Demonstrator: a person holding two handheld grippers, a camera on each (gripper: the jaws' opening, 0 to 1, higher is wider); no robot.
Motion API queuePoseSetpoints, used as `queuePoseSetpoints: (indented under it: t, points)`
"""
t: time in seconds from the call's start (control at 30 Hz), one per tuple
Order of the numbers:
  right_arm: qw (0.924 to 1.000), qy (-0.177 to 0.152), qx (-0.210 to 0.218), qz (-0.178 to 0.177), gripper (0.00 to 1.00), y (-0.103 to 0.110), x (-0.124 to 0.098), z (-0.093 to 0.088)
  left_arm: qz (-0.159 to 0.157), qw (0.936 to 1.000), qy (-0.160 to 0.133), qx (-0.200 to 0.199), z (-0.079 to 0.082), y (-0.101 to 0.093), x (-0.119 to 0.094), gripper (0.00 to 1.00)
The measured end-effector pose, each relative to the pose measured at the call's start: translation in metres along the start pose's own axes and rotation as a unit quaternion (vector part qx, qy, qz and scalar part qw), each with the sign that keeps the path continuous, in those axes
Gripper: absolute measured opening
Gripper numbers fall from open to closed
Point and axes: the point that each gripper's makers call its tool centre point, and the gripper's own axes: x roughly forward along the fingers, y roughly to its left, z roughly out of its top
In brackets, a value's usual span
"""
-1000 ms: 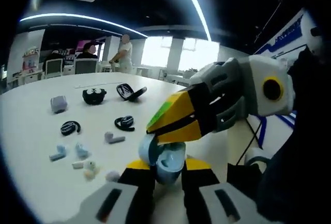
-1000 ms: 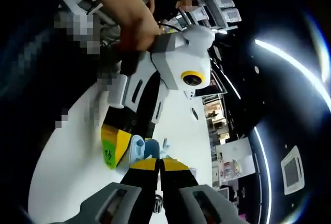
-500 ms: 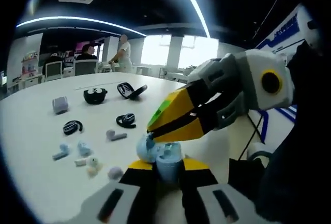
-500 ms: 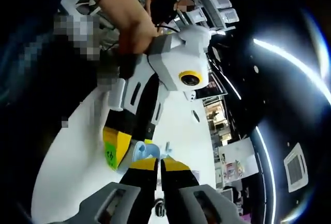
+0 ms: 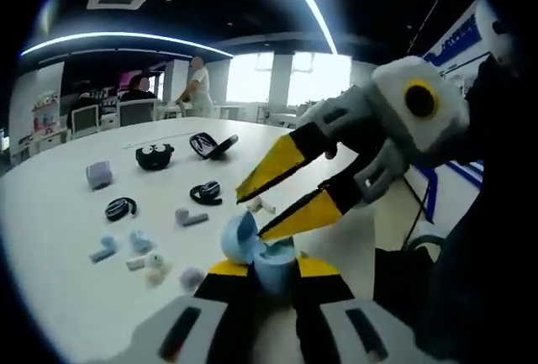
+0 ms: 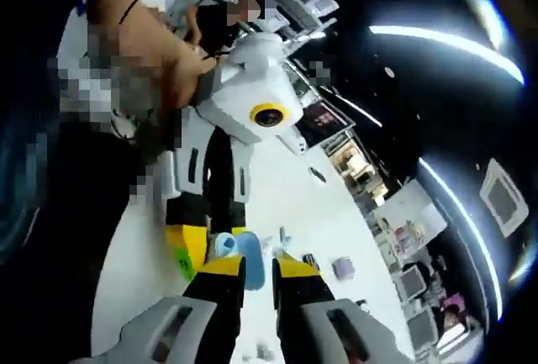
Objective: Pick up the earbuds from the table and place the earbuds into the earbud case
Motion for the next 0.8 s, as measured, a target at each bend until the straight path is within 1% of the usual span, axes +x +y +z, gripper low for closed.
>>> queuePoseSetpoints:
  t: [0.03,0.07,0.1,0.17,0.23,0.27,0.33,0.4,0.43,0.47,0.57,0.63,0.67,0.7,0.8]
  points:
    - [0.9989,-0.005,0.046,-0.002,0.14,-0.001,0.001,-0.001,0.0,1.0,0.002,0.001,-0.001,0.0,0.0,0.19]
    - [0.9955,-0.007,0.095,-0.004,0.15,-0.003,0.0,-0.004,0.0,1.0,0.001,0.003,-0.002,0.0,-0.001,0.19]
    - [0.9916,-0.01,0.129,-0.006,0.17,-0.005,0.0,-0.006,0.0,1.0,0.001,0.003,-0.002,0.0,-0.001,0.19]
    - [0.9805,-0.015,0.196,-0.011,0.23,-0.009,0.0,-0.01,0.0,1.0,0.003,0.005,-0.004,0.0,-0.001,0.19]
    - [0.9651,-0.021,0.261,-0.012,0.29,-0.012,0.0,-0.014,0.0,1.0,0.005,0.008,-0.005,0.0,-0.002,0.19]
    - [0.956,-0.024,0.292,-0.011,0.35,-0.012,0.0,-0.016,0.0,0.9999,0.005,0.009,-0.005,0.0,-0.002,0.19]
    - [0.9378,-0.033,0.345,-0.003,0.4,-0.009,0.001,-0.018,-0.001,0.9999,0.005,0.012,-0.005,0.0,-0.002,0.19]
    - [0.9221,-0.04,0.385,0.006,0.39,-0.005,0.002,-0.019,-0.003,0.9998,0.006,0.018,-0.006,-0.001,-0.003,0.19]
    - [0.9164,-0.042,0.398,0.007,0.39,-0.004,0.002,-0.02,-0.003,0.9997,0.007,0.024,-0.006,-0.002,-0.003,0.19]
    - [0.904,-0.044,0.425,0.011,0.39,-0.002,0.002,-0.021,-0.003,0.9995,0.009,0.029,-0.006,-0.002,-0.003,0.19]
    - [0.8779,-0.053,0.475,0.025,0.37,0.003,0.004,-0.021,-0.003,0.9989,0.012,0.045,-0.007,-0.003,-0.004,0.19]
    - [0.8647,-0.06,0.497,0.036,0.33,0.007,0.005,-0.018,-0.003,0.9987,0.012,0.049,-0.007,-0.004,-0.005,0.19]
    - [0.8596,-0.063,0.505,0.041,0.31,0.008,0.005,-0.017,-0.004,0.9986,0.012,0.051,-0.007,-0.004,-0.005,0.19]
    - [0.8575,-0.064,0.509,0.043,0.29,0.009,0.006,-0.017,-0.004,0.9986,0.012,0.051,-0.007,-0.004,-0.005,0.2]
    - [0.856,-0.069,0.51,0.052,0.23,0.013,0.007,-0.011,-0.003,0.9985,0.015,0.053,-0.007,-0.004,-0.006,0.2]
